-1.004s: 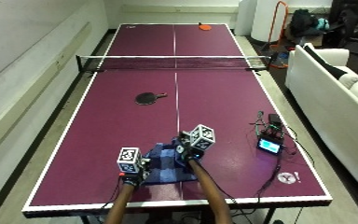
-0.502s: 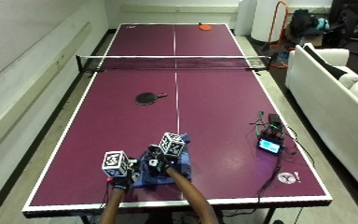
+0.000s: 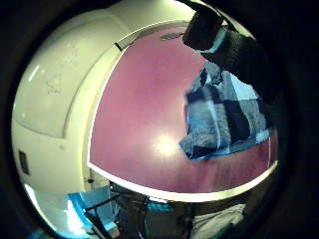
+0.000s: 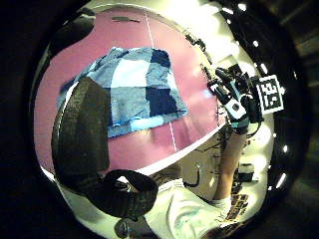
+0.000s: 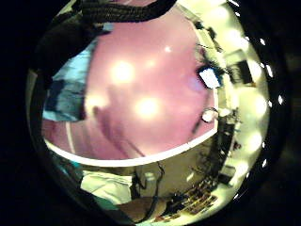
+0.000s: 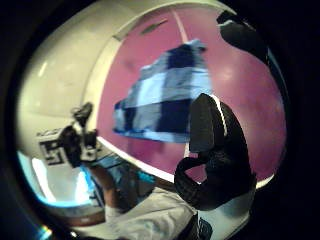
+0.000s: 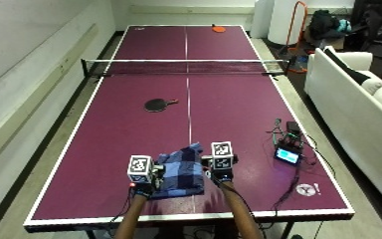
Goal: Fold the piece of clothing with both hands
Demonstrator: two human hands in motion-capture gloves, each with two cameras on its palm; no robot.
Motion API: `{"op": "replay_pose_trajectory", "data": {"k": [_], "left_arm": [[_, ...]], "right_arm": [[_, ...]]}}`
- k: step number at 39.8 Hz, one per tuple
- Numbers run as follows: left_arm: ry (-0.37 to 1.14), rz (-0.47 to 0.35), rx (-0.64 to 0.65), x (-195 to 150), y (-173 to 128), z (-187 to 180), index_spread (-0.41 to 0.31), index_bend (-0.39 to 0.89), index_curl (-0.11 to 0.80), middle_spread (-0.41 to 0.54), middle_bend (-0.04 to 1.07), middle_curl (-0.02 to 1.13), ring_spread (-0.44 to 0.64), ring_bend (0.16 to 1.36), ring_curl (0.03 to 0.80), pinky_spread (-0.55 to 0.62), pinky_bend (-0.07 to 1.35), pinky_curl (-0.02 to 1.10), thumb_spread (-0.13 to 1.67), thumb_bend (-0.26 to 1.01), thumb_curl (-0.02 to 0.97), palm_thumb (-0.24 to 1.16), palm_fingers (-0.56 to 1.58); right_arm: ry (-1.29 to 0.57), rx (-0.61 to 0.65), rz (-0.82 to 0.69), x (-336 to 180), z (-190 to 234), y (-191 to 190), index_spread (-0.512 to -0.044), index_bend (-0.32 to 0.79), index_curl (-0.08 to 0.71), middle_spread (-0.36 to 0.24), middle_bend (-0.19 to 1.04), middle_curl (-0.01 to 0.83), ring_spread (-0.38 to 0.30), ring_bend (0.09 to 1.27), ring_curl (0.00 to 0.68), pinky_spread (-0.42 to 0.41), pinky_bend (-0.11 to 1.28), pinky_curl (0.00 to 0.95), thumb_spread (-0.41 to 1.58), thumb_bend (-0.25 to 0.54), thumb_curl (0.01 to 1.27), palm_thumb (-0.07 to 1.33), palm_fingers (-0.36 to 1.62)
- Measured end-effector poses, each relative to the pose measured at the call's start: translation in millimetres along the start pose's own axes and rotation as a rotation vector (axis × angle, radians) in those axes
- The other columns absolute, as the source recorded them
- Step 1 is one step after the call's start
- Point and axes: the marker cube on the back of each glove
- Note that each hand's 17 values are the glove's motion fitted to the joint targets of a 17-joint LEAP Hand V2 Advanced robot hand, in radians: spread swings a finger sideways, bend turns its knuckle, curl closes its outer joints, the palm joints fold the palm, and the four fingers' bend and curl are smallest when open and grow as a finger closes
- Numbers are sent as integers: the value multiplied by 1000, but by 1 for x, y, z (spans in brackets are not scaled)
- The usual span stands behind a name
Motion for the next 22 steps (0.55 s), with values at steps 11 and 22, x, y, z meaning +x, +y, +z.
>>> {"op": "replay_pose_trajectory", "data": {"k": [11, 22], "left_arm": [[19, 72, -78, 62, 3, -8, -124, 138, 364, -15, 168, 317, 98, 567, 333, 391, 234, 355, 1456, -4, 208, 263, 524], [-41, 95, -113, 71, 10, -10, -122, 146, 354, -16, 165, 319, 98, 570, 334, 391, 239, 358, 1443, -6, 211, 258, 520]], "right_arm": [[115, -69, 103, 40, 7, 13, -370, 171, 311, -103, 160, 379, 28, 211, 288, 250, 307, 350, 1335, -20, 314, 639, 318], [115, -20, 83, 36, 17, 13, -380, 154, 310, -91, 175, 350, 71, 202, 271, 271, 322, 346, 1353, -13, 304, 604, 288]]}}
